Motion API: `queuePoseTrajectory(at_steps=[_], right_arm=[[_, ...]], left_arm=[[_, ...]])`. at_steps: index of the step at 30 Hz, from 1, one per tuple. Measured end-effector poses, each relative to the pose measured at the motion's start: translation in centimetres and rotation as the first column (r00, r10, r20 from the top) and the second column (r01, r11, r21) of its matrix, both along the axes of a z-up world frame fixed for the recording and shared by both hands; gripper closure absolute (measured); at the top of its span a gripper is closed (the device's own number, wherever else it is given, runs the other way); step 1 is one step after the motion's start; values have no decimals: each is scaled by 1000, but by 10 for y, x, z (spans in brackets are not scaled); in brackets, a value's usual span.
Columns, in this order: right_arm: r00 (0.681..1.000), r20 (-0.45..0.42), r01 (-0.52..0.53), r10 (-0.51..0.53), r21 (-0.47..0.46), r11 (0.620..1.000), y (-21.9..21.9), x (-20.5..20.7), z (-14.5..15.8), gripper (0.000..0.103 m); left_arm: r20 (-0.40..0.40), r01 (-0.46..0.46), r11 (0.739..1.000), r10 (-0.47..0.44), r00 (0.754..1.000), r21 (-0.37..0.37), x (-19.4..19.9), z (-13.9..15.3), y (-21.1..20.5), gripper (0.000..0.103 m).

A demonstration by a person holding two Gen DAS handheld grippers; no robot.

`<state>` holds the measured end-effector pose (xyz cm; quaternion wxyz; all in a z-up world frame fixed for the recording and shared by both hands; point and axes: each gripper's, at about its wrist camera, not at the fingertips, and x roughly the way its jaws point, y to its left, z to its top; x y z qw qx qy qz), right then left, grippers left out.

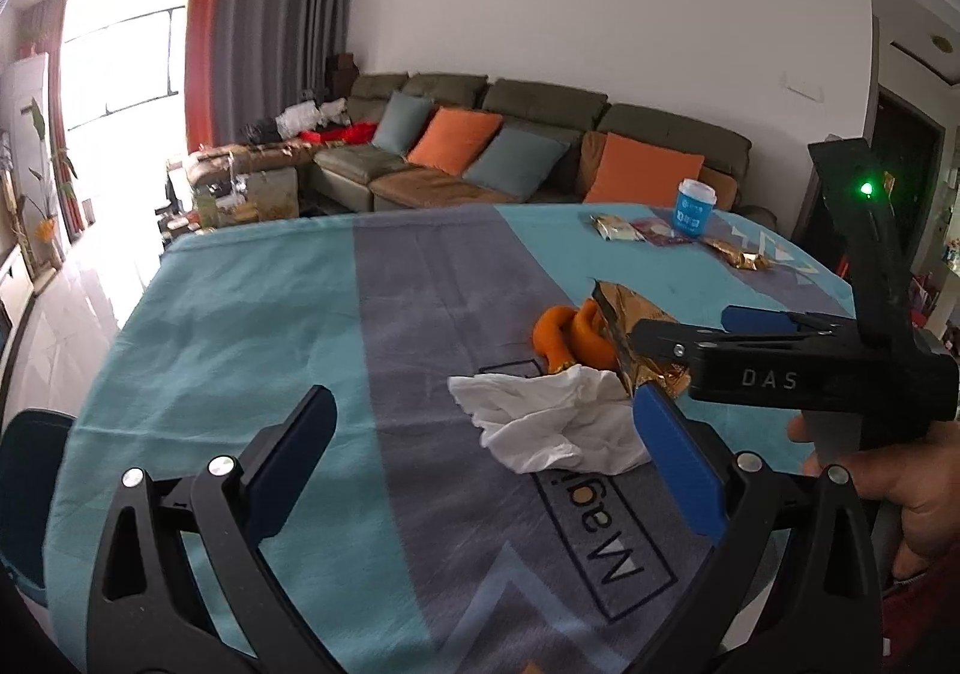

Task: Collect trash
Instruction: 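Reach the left tool toward the white tissue while the right tool approaches the gold wrapper, then grasp the white tissue with the left tool while the right tool grasps the gold foil wrapper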

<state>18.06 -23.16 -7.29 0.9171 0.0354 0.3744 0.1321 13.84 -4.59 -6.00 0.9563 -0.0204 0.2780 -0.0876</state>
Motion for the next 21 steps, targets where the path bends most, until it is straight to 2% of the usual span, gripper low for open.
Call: queuePoseTrajectory(at_steps=[3, 10, 13, 14, 21], right_arm=[[1000, -21, 0, 0, -11, 1000, 1, 8, -4, 7], [998, -63, -30, 31, 4, 1000, 3, 17, -14, 18], [994, -97, -47, 50, 39, 998, 1, 19, -20, 28], [993, -107, -49, 54, 52, 997, 0, 20, -22, 35], [992, -109, -60, 68, 75, 995, -4, 19, -23, 49]], left_arm=[[-23, 19, 1000, -19, 1000, 17, 10, -6, -9, 5], [-77, 33, 999, -32, 996, 11, 25, -18, -18, 5], [-90, 38, 999, -37, 995, 9, 28, -21, -21, 5], [-101, 42, 999, -41, 994, 9, 30, -22, -22, 5], [-170, 36, 999, -40, 985, -25, 41, -35, -21, 5]])
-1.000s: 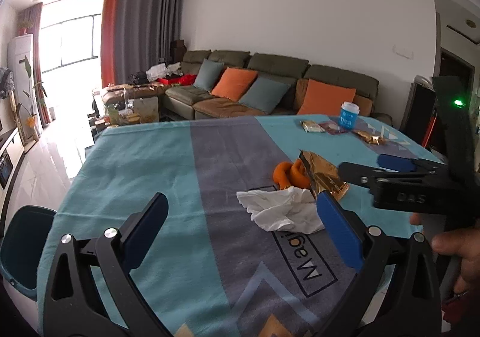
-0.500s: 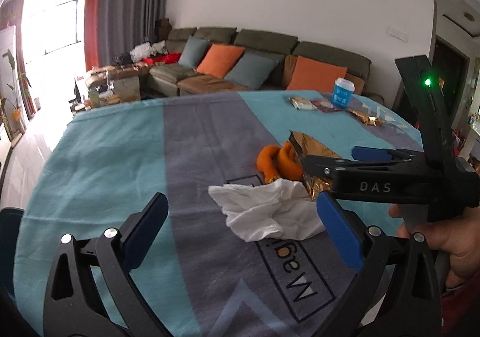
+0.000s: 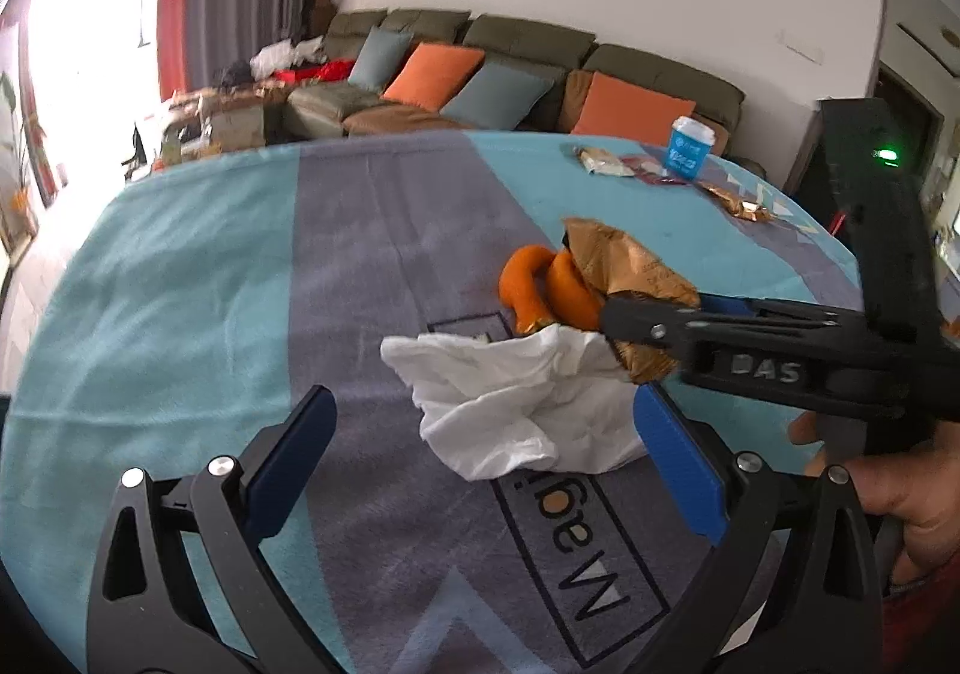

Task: Collect trash
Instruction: 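Grasp the white tissue with the left tool while the right tool grasps the gold foil wrapper, then carry the tissue and gold wrapper to the teal bin and open both tools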

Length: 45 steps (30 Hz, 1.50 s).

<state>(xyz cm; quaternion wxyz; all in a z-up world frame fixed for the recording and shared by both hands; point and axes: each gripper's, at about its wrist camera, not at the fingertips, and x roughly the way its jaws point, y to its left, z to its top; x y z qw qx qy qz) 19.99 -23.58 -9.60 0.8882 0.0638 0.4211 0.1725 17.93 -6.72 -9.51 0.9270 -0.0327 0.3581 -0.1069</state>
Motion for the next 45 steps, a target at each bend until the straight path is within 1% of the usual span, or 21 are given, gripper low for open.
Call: queuePoseTrajectory(at_steps=[2, 3, 5, 7, 8, 10, 11, 14, 15, 16, 17, 18, 19, 23, 26, 32, 38, 41, 45], right_arm=[[1000, 3, -3, 3, 11, 1000, -4, -1, 1, 59], [1000, 2, -5, 5, 15, 1000, -5, -1, 1, 60], [1000, -2, -11, 11, 22, 1000, -6, -1, 1, 73], [1000, -1, -9, 9, 29, 1000, -7, -1, 1, 75], [1000, -1, -13, 13, 30, 999, -7, -2, 1, 76], [1000, 6, -10, 10, 38, 999, -8, -6, 4, 77], [1000, 8, -12, 12, 39, 999, -9, -7, 5, 78], [1000, 15, -7, 6, 40, 999, -13, -9, 7, 79], [1000, 17, -5, 5, 39, 999, -14, -10, 8, 79], [1000, 19, -3, 2, 40, 999, -14, -11, 9, 80], [1000, 22, 0, -1, 42, 999, -16, -13, 10, 80], [1000, 26, 1, -2, 43, 999, -17, -15, 11, 80], [1000, 29, 2, -4, 44, 999, -17, -16, 12, 80], [999, 54, 5, -8, 45, 999, -18, -22, 20, 80], [997, 70, 6, -9, 46, 999, -17, -25, 25, 80], [994, 113, -11, 6, 46, 999, -10, -34, 42, 80], [986, 160, -48, 40, 45, 998, 4, -47, 61, 80], [981, 182, -73, 64, 44, 996, 15, -53, 70, 80], [972, 209, -116, 105, 41, 992, 32, -60, 81, 80]], left_arm=[[-21, -11, 1000, 11, 1000, -10, 3, -4, 2, 5], [-28, -14, 1000, 14, 999, -15, 4, -6, 2, 5], [-39, -11, 1000, 11, 999, -19, 7, -8, 2, 5], [-51, -2, 1000, 1, 999, -18, 10, -10, 1, 7], [-66, 3, 1000, -4, 998, -28, 12, -11, 1, 11], [-86, -3, 999, -2, 996, -53, 16, -15, 4, 31], [-89, -9, 999, 4, 996, -53, 17, -17, 4, 35], [-86, -7, 998, 2, 996, -65, 18, -19, 5, 52], [-86, 1, 998, -7, 996, -68, 18, -20, 3, 69], [-86, 8, 997, -15, 996, -73, 18, -21, 3, 80], [-86, 18, 996, -26, 996, -87, 18, -22, 3, 83], [-85, 22, 995, -31, 996, -95, 18, -22, 3, 90], [-81, 23, 994, -32, 996, -106, 17, -22, 4, 96], [-61, 39, 989, -48, 997, -144, 12, -19, 6, 97], [-40, 46, 987, -53, 998, -152, 6, -14, 6, 98], [51, 31, 989, -24, 998, -147, -16, 12, 19, 98], [139, -32, 992, 49, 989, -121, -42, 39, 42, 98], [191, -76, 991, 95, 977, -106, -59, 54, 58, 98], [235, -137, 985, 158, 959, -103, -78, 69, 78, 98]])
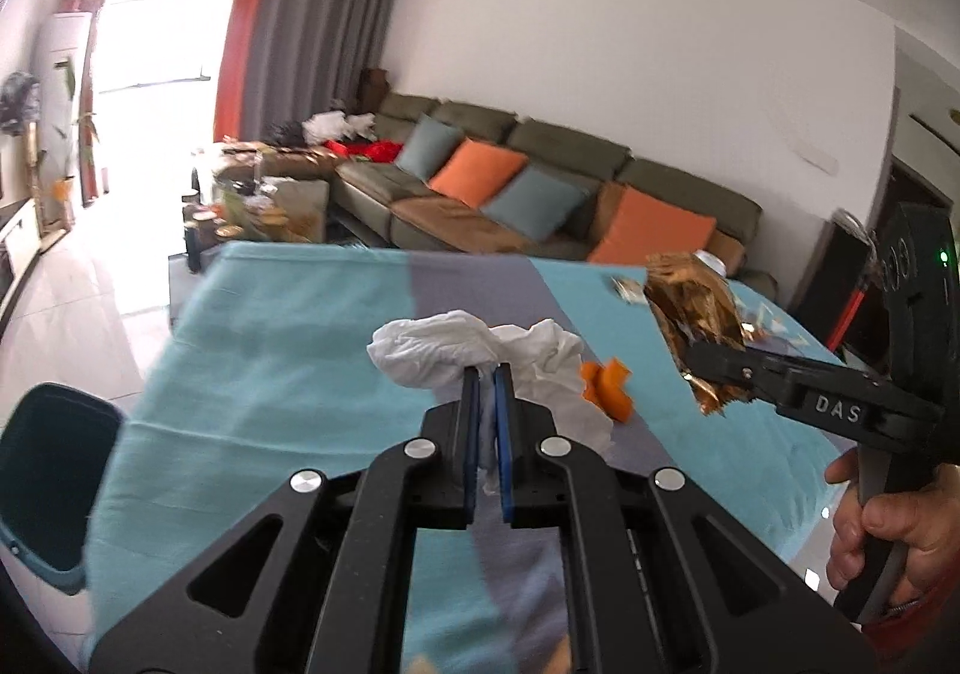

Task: Collect trash
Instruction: 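Carry the tissue and gold wrapper to the teal bin and open both tools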

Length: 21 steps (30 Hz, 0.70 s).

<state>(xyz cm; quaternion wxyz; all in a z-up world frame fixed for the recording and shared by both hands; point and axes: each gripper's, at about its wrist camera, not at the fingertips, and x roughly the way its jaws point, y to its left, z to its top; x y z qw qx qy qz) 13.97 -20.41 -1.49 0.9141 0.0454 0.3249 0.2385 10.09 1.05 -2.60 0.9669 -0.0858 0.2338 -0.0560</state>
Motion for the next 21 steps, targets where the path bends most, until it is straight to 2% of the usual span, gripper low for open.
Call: queuePoseTrajectory(at_steps=[10, 15, 21], right_arm=[[989, 76, -125, 125, -3, 992, 48, -19, 28, 80], [974, 109, -199, 198, -5, 980, 75, -27, 41, 80], [943, 130, -308, 306, -9, 951, 117, -33, 49, 80]], left_arm=[[91, -149, 989, 147, 985, 12, -46, 29, 47, 98], [126, -229, 973, 225, 966, 16, -70, 43, 70, 97], [155, -338, 941, 330, 931, 28, -101, 59, 100, 97]])
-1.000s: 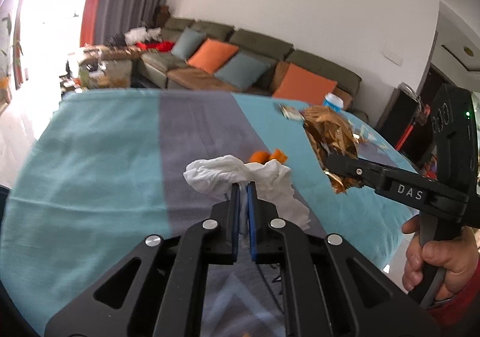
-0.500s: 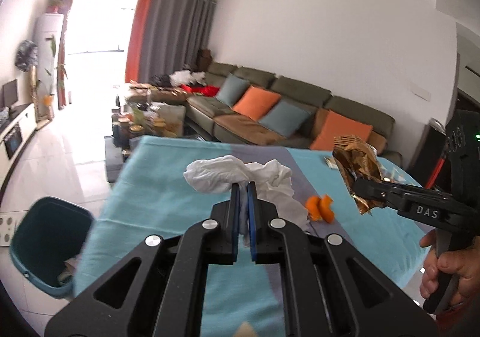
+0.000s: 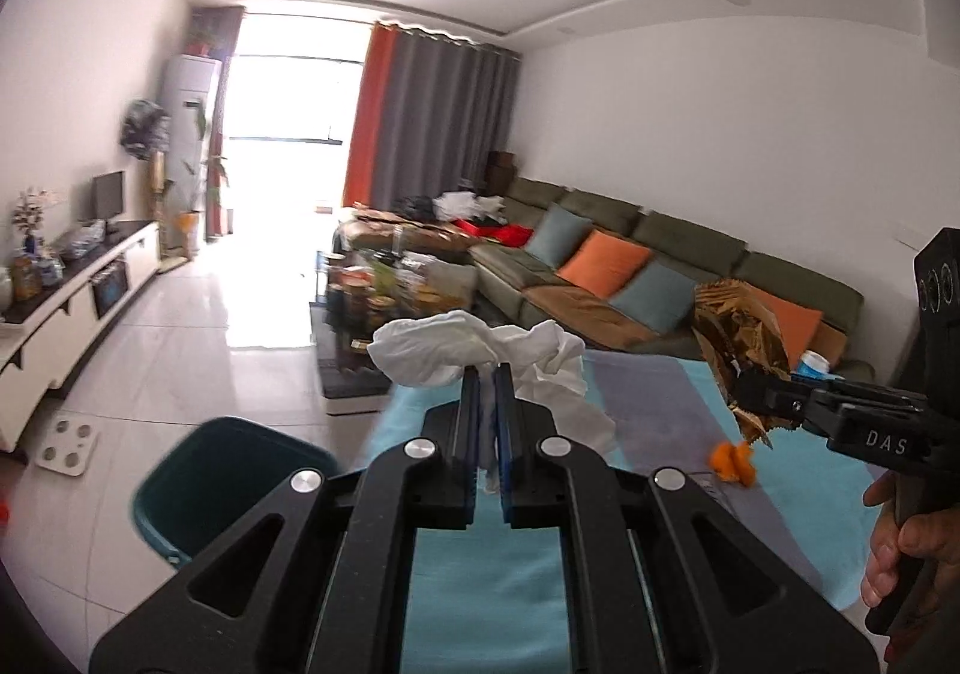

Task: Collect trash
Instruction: 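Carry the tissue and gold wrapper to the teal bin and open both tools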

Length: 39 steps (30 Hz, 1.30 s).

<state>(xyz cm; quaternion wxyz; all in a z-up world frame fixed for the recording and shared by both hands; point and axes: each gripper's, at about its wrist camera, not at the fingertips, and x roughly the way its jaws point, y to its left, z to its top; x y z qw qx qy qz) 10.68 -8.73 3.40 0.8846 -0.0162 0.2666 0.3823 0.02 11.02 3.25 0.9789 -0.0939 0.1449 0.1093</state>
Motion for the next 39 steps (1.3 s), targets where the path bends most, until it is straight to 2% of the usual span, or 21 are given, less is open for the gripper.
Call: queuePoseTrajectory(at_steps=[9, 18, 23, 39], right_arm=[[988, 27, -154, 154, -14, 988, 59, -6, 12, 80], [955, -8, -298, 298, -53, 953, 132, -3, 9, 80], [940, -53, -340, 337, -83, 937, 168, 3, -4, 80], [893, -196, -443, 406, -220, 869, 260, 9, -60, 79]], left_arm=[[2, -129, 991, 129, 992, 18, -36, 14, 36, 97], [-50, -246, 969, 247, 968, 11, -57, 5, 80, 97], [-88, -295, 955, 295, 951, 15, -60, -6, 102, 97], [-245, -368, 929, 351, 904, -26, -15, -73, 170, 97]])
